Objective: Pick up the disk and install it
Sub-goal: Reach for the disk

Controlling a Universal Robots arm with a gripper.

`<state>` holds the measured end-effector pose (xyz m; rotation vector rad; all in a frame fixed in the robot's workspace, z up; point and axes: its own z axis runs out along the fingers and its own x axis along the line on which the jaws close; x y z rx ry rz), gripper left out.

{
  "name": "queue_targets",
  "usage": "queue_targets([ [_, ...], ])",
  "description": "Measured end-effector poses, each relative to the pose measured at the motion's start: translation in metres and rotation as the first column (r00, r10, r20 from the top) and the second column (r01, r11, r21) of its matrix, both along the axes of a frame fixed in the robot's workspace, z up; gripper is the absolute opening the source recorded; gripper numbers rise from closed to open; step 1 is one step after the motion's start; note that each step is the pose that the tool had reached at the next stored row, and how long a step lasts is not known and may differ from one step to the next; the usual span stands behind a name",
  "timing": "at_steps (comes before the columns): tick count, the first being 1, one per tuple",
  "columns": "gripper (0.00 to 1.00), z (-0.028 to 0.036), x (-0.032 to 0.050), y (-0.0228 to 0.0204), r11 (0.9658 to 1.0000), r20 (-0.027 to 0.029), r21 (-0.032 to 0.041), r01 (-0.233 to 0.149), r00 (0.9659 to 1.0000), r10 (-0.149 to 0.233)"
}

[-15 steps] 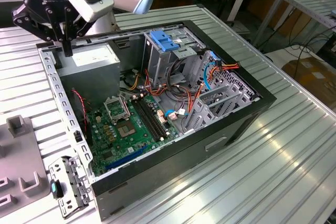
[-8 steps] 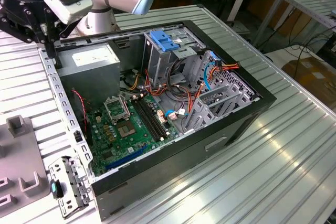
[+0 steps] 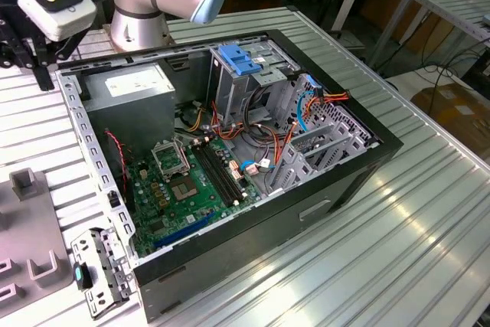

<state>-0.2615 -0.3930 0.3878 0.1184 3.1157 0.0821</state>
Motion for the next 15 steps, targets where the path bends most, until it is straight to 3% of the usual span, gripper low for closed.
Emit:
queue_targets([
  [8,0.11,-0.0008,-0.0287,0.0,1.0,-0.0002,0.0,0.0,1.0,0.0],
  [11,0.11,-0.0019,-0.055,0.0005,1.0,-0.0002,0.0,0.0,1.0,0.0],
  [14,0.11,-0.0033,-0.0707,0.0013,1.0,-0.0004,0.0,0.0,1.0,0.0],
  [15,0.11,-0.0043,-0.0802,0.002,1.0,-0.0002,0.0,0.0,1.0,0.0],
])
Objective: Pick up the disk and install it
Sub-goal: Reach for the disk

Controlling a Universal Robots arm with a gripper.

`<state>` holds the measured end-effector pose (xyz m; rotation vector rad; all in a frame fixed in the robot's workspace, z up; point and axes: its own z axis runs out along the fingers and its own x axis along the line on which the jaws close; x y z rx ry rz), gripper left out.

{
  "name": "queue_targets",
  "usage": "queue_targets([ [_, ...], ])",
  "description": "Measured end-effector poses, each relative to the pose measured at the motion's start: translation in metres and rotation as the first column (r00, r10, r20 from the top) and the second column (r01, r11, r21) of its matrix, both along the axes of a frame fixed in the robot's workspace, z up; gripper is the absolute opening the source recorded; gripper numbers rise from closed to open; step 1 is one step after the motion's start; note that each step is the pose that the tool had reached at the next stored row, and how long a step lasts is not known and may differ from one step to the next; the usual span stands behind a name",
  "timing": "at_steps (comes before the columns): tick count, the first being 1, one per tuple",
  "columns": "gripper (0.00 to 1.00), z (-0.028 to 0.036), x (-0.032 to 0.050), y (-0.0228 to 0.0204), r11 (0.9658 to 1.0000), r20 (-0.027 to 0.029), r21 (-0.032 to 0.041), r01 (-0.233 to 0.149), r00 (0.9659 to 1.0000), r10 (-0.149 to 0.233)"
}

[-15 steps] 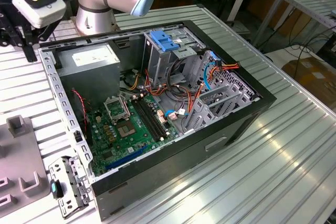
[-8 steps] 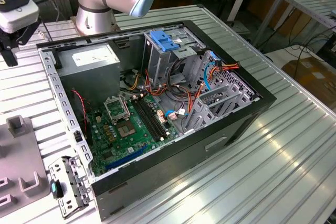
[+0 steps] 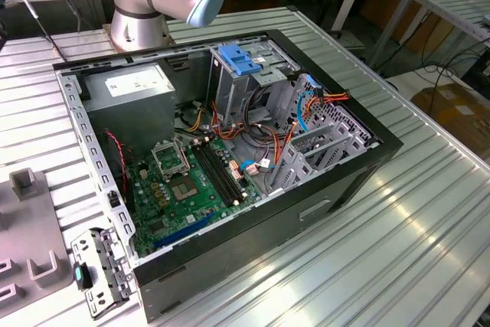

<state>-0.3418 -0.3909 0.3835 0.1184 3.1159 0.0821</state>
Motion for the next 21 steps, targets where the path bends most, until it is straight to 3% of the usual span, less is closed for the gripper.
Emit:
queue_targets([
  [2,0.11,-0.0013,-0.0181,0.0009,1.0,-0.0007,0.0001,0.0,1.0,0.0],
  [4,0.11,-0.0016,-0.0252,0.0013,1.0,-0.0054,0.0,0.0,1.0,0.0],
  [6,0.11,-0.002,-0.0309,0.0019,1.0,-0.0228,-0.0001,0.0,0.9997,0.0],
  [7,0.11,-0.0027,-0.0371,0.0021,1.0,-0.0343,-0.0001,0.0,0.9994,0.0],
  [12,0.11,-0.0088,-0.0696,0.0071,1.0,-0.0345,-0.0003,0.0,0.9994,0.0],
  [14,0.11,-0.0102,-0.0752,0.0087,1.0,-0.0348,-0.0027,-0.006,0.9994,0.006],
  [15,0.11,-0.0106,-0.0768,0.0093,0.9999,-0.0352,-0.0063,-0.01,0.9993,0.01],
  [18,0.11,-0.0122,-0.0867,0.0114,0.9992,-0.0388,-0.0301,-0.027,0.9989,0.026],
  [21,0.11,-0.0128,-0.0905,0.0115,0.9991,-0.0395,-0.0305,-0.029,0.9988,0.027],
])
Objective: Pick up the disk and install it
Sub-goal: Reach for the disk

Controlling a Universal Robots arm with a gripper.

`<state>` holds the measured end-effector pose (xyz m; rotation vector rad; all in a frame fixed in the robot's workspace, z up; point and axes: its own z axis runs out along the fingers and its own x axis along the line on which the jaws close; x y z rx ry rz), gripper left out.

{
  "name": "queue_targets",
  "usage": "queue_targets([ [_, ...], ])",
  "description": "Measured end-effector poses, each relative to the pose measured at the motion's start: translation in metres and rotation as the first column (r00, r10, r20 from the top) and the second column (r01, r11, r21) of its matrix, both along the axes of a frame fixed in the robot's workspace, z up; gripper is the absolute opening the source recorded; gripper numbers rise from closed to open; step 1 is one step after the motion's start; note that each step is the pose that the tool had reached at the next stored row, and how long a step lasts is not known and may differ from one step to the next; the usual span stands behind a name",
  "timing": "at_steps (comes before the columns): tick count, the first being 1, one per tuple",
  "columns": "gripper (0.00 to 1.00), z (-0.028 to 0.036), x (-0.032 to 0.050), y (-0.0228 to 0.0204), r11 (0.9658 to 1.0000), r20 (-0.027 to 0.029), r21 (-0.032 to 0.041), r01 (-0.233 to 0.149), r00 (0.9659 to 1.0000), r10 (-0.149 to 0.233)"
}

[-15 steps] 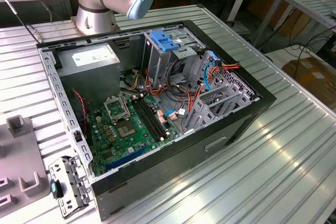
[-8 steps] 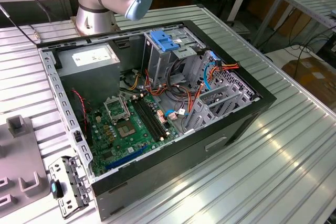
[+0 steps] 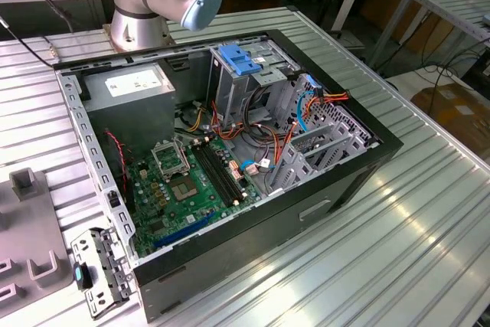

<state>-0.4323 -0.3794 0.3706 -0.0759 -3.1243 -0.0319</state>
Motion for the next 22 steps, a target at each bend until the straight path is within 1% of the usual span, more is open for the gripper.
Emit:
queue_targets([
  [16,0.11,-0.0001,-0.0024,0.0001,1.0,0.0,0.0,0.0,1.0,0.0],
  [18,0.11,-0.0002,-0.007,0.0003,1.0,0.0001,0.0,0.0,1.0,0.0],
  [20,0.11,-0.0002,-0.0124,0.0018,1.0,0.0,0.0001,0.0,1.0,0.0],
  [21,0.11,-0.0002,-0.0165,0.0028,1.0,-0.0001,0.0,0.0,1.0,0.0],
  [22,0.11,-0.0004,-0.0242,0.0069,1.0,-0.0002,0.0,0.0,1.0,0.0],
])
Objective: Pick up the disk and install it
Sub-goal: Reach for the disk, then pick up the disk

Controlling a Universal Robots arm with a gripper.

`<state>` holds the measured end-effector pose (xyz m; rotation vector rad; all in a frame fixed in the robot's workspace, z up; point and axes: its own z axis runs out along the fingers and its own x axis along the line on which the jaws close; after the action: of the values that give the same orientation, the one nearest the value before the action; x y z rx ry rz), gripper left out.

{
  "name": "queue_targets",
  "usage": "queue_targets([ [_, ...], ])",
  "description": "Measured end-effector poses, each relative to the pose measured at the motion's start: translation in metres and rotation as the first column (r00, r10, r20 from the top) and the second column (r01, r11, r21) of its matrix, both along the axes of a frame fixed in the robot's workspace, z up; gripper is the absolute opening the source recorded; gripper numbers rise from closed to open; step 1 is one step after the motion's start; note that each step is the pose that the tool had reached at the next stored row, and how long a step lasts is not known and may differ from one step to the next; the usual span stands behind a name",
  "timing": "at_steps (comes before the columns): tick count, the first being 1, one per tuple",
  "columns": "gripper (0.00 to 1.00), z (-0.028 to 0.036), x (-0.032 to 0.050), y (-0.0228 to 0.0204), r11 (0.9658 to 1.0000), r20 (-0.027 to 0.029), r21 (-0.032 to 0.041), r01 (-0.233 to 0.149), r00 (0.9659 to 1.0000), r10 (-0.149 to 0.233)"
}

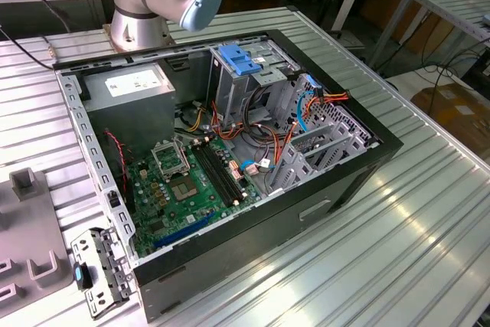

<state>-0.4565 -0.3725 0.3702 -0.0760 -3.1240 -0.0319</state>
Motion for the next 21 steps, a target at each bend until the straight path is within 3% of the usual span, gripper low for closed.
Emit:
queue_targets([
  [3,0.11,-0.0005,-0.0074,0.0046,1.0,-0.0004,0.0,0.0,1.0,0.0],
  [21,0.11,-0.0005,-0.0096,0.0039,1.0,-0.0003,0.0001,-0.005,1.0,0.005],
])
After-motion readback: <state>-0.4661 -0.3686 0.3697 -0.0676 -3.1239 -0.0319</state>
